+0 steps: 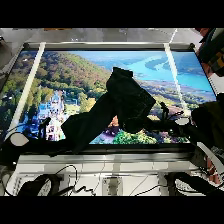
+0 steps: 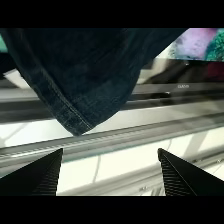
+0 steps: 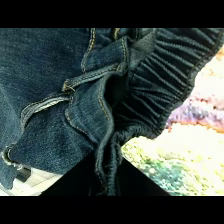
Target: Fold the clothes and pants, and hang the long-sleeved shirts on hangers.
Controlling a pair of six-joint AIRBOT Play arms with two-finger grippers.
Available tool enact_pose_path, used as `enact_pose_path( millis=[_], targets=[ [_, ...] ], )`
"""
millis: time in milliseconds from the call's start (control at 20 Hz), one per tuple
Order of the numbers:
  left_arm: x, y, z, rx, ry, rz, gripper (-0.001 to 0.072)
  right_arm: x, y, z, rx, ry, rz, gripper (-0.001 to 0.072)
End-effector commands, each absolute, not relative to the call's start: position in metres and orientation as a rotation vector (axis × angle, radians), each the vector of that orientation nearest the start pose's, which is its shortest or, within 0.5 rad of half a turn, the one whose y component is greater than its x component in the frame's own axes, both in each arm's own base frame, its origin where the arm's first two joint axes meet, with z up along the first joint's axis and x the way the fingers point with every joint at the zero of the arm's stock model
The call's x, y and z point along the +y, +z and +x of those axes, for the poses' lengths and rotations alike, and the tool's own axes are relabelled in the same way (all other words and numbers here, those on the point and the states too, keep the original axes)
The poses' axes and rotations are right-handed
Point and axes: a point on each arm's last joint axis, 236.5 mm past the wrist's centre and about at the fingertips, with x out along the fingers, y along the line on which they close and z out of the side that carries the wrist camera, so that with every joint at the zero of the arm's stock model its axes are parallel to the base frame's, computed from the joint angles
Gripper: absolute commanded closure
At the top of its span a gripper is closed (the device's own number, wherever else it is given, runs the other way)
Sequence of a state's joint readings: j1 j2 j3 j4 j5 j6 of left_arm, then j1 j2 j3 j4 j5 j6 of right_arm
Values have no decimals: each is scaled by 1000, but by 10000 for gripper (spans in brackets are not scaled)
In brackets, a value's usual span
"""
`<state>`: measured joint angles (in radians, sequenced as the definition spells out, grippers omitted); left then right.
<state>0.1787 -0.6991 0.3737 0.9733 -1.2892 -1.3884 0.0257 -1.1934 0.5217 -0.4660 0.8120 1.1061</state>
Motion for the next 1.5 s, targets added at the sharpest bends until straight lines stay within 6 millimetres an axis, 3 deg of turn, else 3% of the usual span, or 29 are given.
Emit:
enact_pose_path(
  millis=[0, 200, 300, 500, 650, 700, 750, 850, 900, 1000, 1100, 1200, 1300, 1350, 1450],
  targets=[
    [-94, -73, 174, 1437, -246, -621, 0, 163, -71, 303, 1231, 401, 790, 673],
    [-90, -100, 175, 1459, -220, -611, 13, 164, -71, 302, 1233, 403, 792, 673],
    [-99, -103, 187, 1423, -263, -618, 131, 164, -71, 301, 1237, 409, 790, 673],
    [-111, -111, 207, 1374, -275, -653, 237, 171, -57, 303, 1244, 470, 766, 673],
    [-115, -116, 208, 1402, -274, -666, 531, 170, -32, 324, 1189, 518, 680, 674],
    [-115, -112, 215, 1385, -278, -664, 677, 168, -22, 334, 1160, 526, 644, 674],
    [-113, -102, 228, 1348, -292, -646, 685, 165, -10, 345, 1123, 533, 609, 673],
    [-104, -65, 275, 1216, -315, -599, 686, 157, 22, 377, 1014, 531, 522, 674],
    [-92, -34, 309, 1110, -306, -579, 687, 149, 44, 397, 942, 515, 466, 674],
    [-51, 50, 381, 838, -240, -534, 688, 128, 97, 438, 793, 434, 394, 674],
    [15, 159, 435, 508, -110, -489, 688, 97, 161, 473, 628, 319, 330, 674],
    [83, 263, 448, 217, 31, -448, 689, 55, 226, 493, 476, 204, 269, 674],
    [129, 324, 435, 71, 123, -408, 689, 11, 273, 496, 386, 105, 233, 674],
    [147, 335, 428, 46, 164, -383, 689, -9, 285, 493, 375, 67, 220, 674],
    [172, 323, 417, 97, 227, -339, 688, -37, 283, 479, 437, 21, 220, 674]
  ],
)
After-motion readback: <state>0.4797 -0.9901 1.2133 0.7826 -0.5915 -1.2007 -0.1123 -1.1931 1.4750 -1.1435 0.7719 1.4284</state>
